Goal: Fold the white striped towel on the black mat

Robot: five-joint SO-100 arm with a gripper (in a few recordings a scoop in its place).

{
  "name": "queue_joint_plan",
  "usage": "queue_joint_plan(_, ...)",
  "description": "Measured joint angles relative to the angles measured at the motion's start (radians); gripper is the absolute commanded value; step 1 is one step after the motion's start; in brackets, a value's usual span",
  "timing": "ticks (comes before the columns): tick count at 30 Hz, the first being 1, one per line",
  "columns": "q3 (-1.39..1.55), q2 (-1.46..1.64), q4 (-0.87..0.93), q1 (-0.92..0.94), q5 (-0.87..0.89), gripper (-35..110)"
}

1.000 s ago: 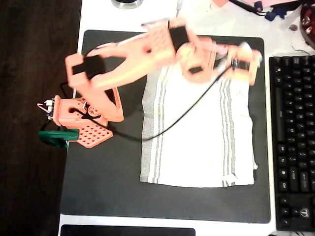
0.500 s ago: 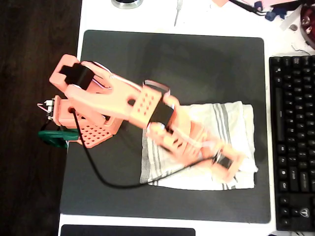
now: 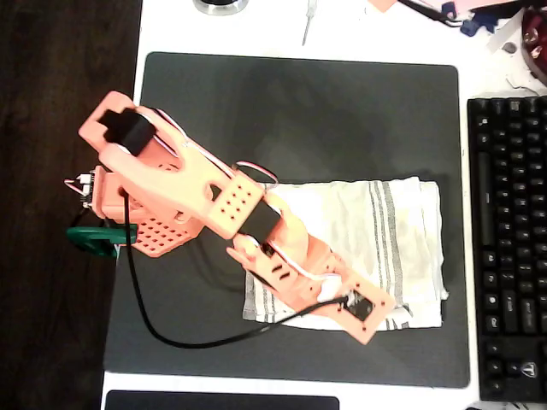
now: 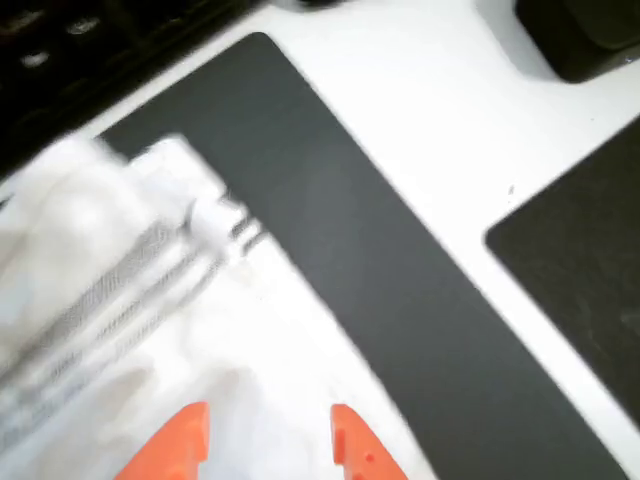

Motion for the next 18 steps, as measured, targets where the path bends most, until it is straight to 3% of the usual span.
queue_joint_plan(7, 0.305, 0.354, -0.034, 0.046, 0.077, 21)
queue_joint_plan(13, 0.431, 0.403, -0.081, 0.120, 0.212, 26)
queue_joint_plan(18, 0.304, 0.313, 0.163, 0.132, 0.376, 28)
